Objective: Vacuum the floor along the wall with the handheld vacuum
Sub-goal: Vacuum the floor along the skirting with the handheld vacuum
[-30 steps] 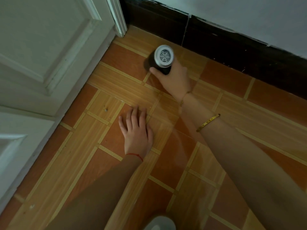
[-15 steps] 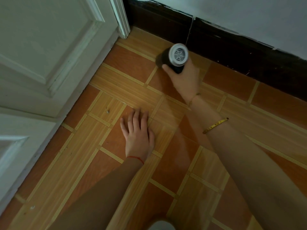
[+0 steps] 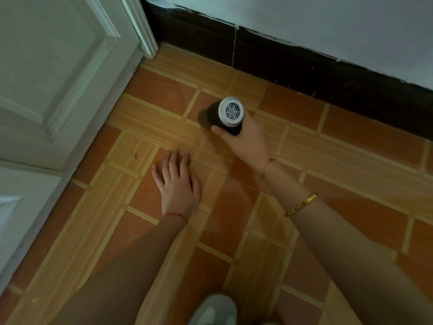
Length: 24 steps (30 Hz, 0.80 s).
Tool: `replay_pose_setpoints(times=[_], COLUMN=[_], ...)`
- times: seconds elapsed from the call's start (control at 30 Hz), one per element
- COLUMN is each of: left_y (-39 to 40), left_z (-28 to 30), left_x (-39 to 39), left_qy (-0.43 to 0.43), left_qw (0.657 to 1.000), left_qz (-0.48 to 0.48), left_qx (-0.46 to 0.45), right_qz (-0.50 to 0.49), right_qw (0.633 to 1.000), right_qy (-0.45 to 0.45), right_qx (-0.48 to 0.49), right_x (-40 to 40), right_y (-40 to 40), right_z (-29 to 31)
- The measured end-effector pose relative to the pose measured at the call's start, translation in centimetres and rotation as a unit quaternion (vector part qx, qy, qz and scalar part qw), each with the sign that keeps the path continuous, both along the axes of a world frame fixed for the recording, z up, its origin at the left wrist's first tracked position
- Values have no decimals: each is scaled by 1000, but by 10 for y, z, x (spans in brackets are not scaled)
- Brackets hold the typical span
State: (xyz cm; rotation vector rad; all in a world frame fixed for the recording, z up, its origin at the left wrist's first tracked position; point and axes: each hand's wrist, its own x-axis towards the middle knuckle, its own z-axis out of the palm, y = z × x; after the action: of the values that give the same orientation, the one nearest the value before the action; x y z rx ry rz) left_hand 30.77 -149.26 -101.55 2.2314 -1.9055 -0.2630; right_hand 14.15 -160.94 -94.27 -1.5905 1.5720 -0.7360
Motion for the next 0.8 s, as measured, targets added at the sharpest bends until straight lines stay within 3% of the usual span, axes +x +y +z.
replay_pose_setpoints(times=[0.3, 0.6, 0.8], left_y=[1, 5, 9], left_z=[-5, -3, 6], left_x=[-2, -5, -33], left_qy=[-34, -27, 7], left_qw=[999, 999, 997], left_qz=[-1, -17, -74], left_qx=[-4, 2, -16], right_qz=[-114, -1, -61], right_qw=[993, 997, 995], right_qy=[34, 27, 21], right_qx=[1, 76, 80], right_x=[-62, -68, -91], right_y=[42, 101, 131], right_z=[8, 20, 22])
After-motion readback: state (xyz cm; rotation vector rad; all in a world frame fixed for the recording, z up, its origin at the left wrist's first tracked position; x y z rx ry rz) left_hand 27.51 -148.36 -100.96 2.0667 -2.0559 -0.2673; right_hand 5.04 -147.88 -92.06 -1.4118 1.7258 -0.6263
